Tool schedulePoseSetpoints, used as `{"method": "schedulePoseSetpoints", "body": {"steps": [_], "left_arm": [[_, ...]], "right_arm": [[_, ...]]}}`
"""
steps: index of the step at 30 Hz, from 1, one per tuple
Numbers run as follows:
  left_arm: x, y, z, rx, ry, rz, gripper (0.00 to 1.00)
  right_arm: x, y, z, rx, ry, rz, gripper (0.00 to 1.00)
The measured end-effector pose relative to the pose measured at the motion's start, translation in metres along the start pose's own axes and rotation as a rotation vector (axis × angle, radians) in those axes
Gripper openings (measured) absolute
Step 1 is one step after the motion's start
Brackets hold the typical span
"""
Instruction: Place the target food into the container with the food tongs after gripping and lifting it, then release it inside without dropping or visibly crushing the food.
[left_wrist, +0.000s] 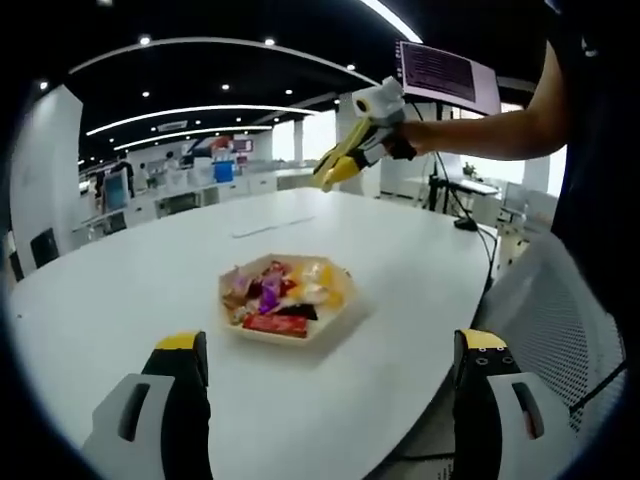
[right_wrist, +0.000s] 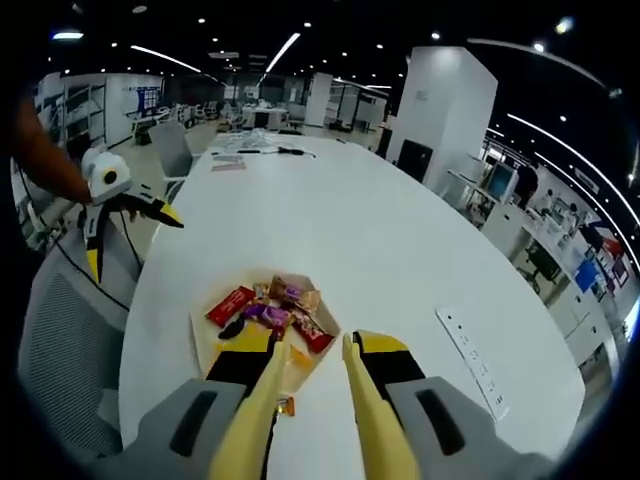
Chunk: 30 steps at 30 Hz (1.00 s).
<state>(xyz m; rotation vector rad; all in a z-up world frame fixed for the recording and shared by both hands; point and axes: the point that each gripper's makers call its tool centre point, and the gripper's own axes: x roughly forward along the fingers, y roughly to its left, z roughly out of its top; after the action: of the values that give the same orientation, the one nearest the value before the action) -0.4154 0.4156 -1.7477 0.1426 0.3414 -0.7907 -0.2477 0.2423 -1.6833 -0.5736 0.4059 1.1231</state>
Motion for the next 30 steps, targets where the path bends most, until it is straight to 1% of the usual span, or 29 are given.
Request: {"method": "schedulePoseSetpoints", "body": {"steps": [2, 5, 7, 9, 14, 19, 26, 30], "left_arm": [[-0.003, 0.004, 0.005, -0.017, -0.029, 0.017, 0.99], [-0.003, 0.008, 0.006, -0.033, -0.034, 0.031, 0.99], [-0.003, 0.008, 0.005, -0.034, -0.031, 0.034, 0.99], [-0.002, 0.008, 0.003, -0.019, -0.017, 0.038, 0.99], [0.0, 0.008, -0.002, 0.005, 0.013, 0.043, 0.99], [-0.002, 0.011, -0.001, -0.007, 0.003, 0.055, 0.99], [-0.002, 0.011, -0.001, -0.009, 0.007, 0.054, 0.99], [-0.001, 0.012, -0.002, -0.012, 0.008, 0.058, 0.99]], "right_arm": [[-0.002, 0.002, -0.004, 0.003, -0.008, 0.0, 0.29], [-0.004, 0.003, -0.007, 0.022, -0.027, 0.001, 0.29], [-0.004, 0.001, -0.012, 0.033, -0.027, -0.017, 0.29], [-0.004, 0.001, -0.015, 0.051, -0.037, -0.017, 0.29], [-0.005, 0.0, -0.02, 0.061, -0.047, -0.02, 0.29], [-0.004, 0.002, -0.025, 0.06, -0.041, -0.006, 0.29], [0.005, 0.005, -0.042, 0.078, -0.036, 0.007, 0.29], [0.013, 0.006, -0.059, 0.095, -0.019, 0.007, 0.29]]}}
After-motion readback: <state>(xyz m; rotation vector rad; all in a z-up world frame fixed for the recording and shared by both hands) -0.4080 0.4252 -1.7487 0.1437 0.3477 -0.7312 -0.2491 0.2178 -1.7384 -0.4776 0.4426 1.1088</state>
